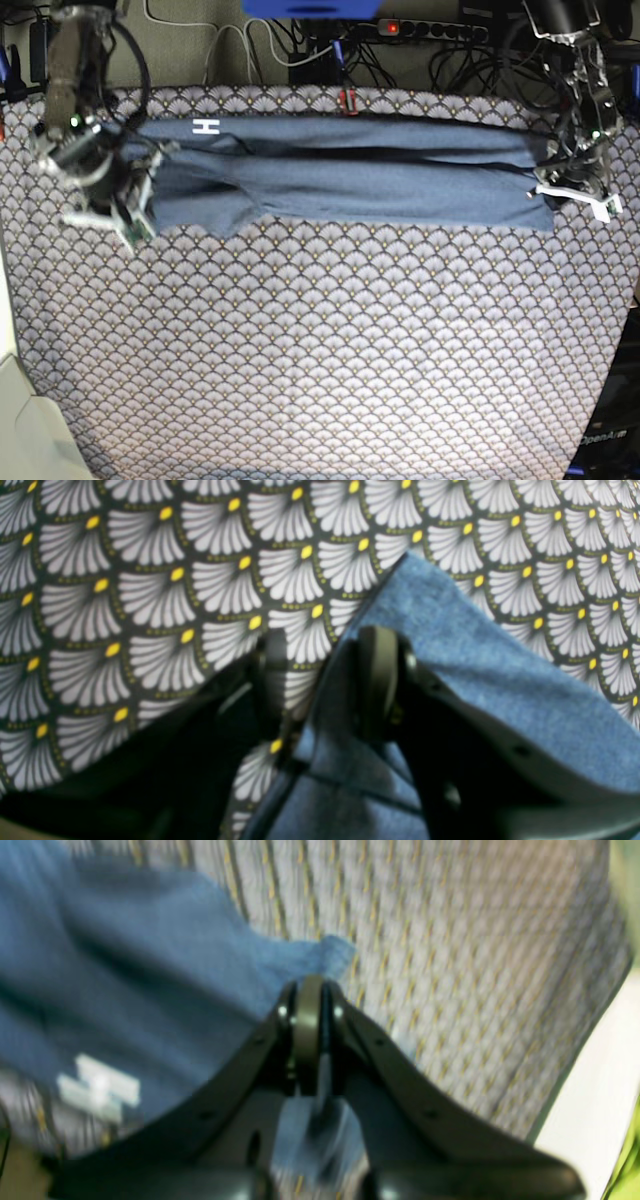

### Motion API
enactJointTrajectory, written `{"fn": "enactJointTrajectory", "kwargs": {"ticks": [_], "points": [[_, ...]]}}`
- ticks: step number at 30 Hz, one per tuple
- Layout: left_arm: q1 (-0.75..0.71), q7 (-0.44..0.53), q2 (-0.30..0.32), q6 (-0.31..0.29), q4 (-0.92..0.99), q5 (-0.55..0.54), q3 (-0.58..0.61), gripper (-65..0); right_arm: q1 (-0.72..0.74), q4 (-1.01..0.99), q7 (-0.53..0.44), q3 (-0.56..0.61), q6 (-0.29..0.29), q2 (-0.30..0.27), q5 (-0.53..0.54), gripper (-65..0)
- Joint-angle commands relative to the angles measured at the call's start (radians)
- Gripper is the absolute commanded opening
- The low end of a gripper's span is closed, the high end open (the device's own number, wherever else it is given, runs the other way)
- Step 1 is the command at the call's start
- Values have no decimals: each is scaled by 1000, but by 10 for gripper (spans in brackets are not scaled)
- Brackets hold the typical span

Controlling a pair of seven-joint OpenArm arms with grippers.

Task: Fold the T-shirt properly
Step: 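Grasp the sleeve end with the right gripper and tuck it onto the strip, then hold the strip end with the right gripper while the left gripper releases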

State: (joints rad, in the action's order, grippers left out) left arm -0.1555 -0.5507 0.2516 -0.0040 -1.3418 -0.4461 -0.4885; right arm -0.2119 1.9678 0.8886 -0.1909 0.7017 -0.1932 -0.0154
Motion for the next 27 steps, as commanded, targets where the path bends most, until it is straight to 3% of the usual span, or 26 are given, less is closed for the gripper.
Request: {"fn": "enactJointTrajectory", "kwargs": {"ticks": [1, 9, 18, 23, 27], "points": [[-5, -39, 4, 0, -1, 5, 1, -416, -8, 17, -23, -15, -4, 7, 13, -650], [-9, -39, 4, -1, -1, 5, 3, -415, -106, 18, -29, -54, -4, 14, 15, -650], [-11, -39, 10, -1, 8, 5, 3, -413, -151, 5, -101, -94, -4, 39, 15, -650], [-28, -41, 8, -1, 3, 5, 3, -298, -145, -31, -101, -89, -4, 45, 15, -650], [-34, -41, 7, -1, 6, 5, 3, -300, -140, -52, -101, -89, -4, 47, 15, -650]]}}
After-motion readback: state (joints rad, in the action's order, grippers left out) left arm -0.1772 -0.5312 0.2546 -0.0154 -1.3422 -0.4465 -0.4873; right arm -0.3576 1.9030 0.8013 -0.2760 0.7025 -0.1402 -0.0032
